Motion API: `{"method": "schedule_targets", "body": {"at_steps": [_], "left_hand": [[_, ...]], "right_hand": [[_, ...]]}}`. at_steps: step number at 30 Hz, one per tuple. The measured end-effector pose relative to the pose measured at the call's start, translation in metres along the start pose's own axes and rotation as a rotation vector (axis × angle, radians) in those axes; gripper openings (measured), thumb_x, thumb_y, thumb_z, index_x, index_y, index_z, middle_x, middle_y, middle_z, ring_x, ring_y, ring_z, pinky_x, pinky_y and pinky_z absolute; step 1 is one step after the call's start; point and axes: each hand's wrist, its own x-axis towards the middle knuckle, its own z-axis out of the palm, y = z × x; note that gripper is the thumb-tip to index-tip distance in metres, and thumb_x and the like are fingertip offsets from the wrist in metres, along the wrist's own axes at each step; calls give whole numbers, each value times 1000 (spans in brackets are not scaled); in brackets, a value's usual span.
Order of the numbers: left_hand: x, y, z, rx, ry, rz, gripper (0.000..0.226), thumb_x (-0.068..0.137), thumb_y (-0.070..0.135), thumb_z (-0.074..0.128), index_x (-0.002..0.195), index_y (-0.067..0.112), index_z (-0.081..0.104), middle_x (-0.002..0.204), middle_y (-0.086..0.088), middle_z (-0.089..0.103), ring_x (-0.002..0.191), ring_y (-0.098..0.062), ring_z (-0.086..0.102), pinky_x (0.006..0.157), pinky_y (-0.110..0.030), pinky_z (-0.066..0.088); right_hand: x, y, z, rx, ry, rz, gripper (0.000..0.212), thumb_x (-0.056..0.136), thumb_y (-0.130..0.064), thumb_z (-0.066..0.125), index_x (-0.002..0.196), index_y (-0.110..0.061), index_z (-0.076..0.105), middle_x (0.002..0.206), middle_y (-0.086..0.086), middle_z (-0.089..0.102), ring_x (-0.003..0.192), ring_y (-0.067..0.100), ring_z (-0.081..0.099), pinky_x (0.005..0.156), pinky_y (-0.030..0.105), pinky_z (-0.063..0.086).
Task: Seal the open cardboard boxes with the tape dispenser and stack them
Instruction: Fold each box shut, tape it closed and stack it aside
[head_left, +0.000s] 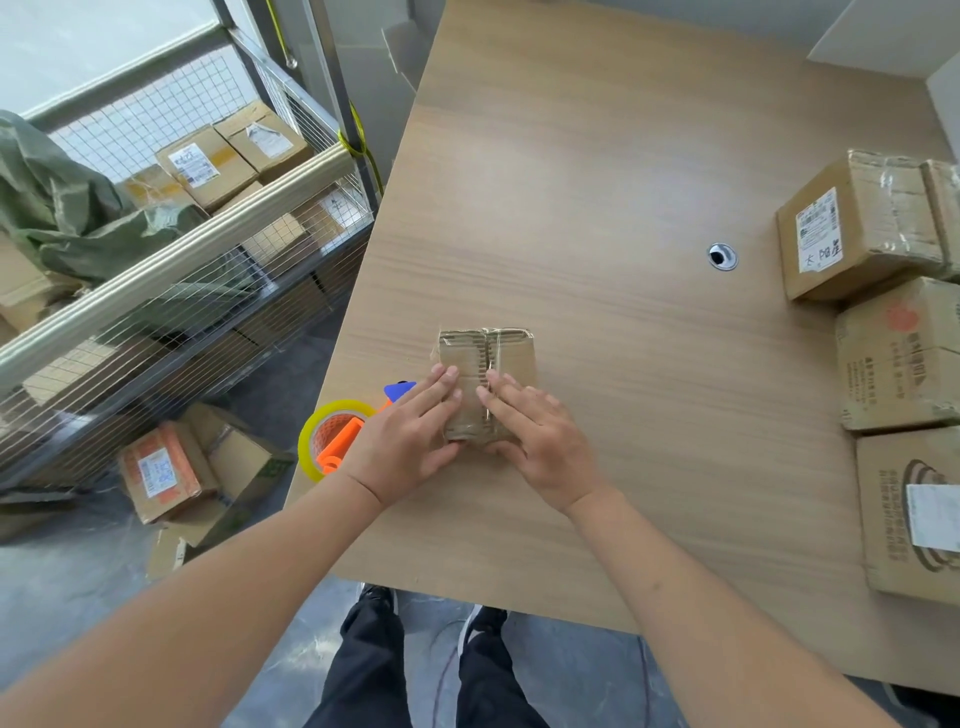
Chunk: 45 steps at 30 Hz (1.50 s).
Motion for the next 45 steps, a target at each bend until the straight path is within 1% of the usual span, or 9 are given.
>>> {"method": "schedule_targets", "body": {"at_steps": [4, 7, 12, 16, 22, 26, 35, 41, 45], "left_hand": [[4, 6, 1, -19, -23, -44, 65, 73, 12, 92, 127, -8, 63, 149, -24, 51, 142, -41, 45, 109, -54, 47], [7, 9, 4, -16, -8, -69, 63, 74, 20, 92, 125, -7, 65, 147, -23, 54, 141, -40, 47, 110, -54, 47], [6, 12, 10, -36, 40, -90, 61, 72, 15, 94, 121, -9, 67, 144, -24, 56, 138, -41, 50, 106, -57, 50], [5, 17, 12, -35, 39, -141, 60, 73, 15, 93, 121, -8, 67, 145, -22, 55, 141, -39, 48, 107, -55, 49], [20, 39, 14, 113, 34, -228, 60, 76, 51, 86, 105, 2, 68, 131, -20, 62, 135, -40, 52, 110, -49, 47], [30, 54, 18, 210, 9, -268, 70, 81, 63, 76, 122, 7, 68, 117, -16, 61, 127, -43, 52, 105, -50, 47], [31, 65, 34, 308, 72, -258, 65, 83, 56, 77, 123, 6, 71, 112, -22, 63, 118, -47, 57, 94, -50, 55], [28, 65, 39, 268, 108, -291, 64, 82, 53, 79, 126, 6, 71, 120, -23, 62, 121, -48, 55, 97, -51, 54], [27, 65, 36, 226, 79, -299, 67, 81, 50, 82, 130, 8, 69, 123, -22, 61, 124, -47, 53, 104, -51, 50]], "right_hand": [[-16, 18, -16, -16, 132, 52, 45, 74, -17, 90, 117, -12, 77, 127, 15, 67, 114, 37, 66, 97, 46, 53], [-21, 22, -18, -28, 201, 100, 37, 70, -14, 92, 105, -14, 80, 97, 9, 64, 84, 32, 62, 79, 42, 55], [-17, 20, -2, 11, 193, 160, 19, 79, 0, 82, 92, -10, 72, 82, 8, 54, 76, 32, 55, 69, 45, 52], [-21, 20, 2, 119, 184, 245, 31, 75, -1, 84, 101, -13, 74, 84, 3, 54, 80, 26, 56, 73, 41, 52], [-38, 17, -9, 382, 296, 505, 48, 74, -31, 89, 118, -18, 73, 88, -4, 63, 82, 9, 61, 79, 24, 52], [-51, 12, -9, 384, 380, 577, 36, 77, -28, 88, 107, -13, 78, 88, 0, 71, 78, 9, 67, 76, 31, 57], [-45, -16, 4, 230, 439, 665, 20, 92, -16, 75, 108, -4, 78, 96, 11, 78, 81, 26, 73, 76, 28, 49], [-29, -37, 4, 458, 418, 1041, 33, 104, -35, 54, 125, -17, 73, 121, 1, 74, 117, 21, 66, 100, 32, 49], [-22, -37, 4, 586, 334, 1086, 38, 107, -36, 47, 136, -21, 66, 130, -2, 70, 122, 16, 63, 105, 36, 46]]}}
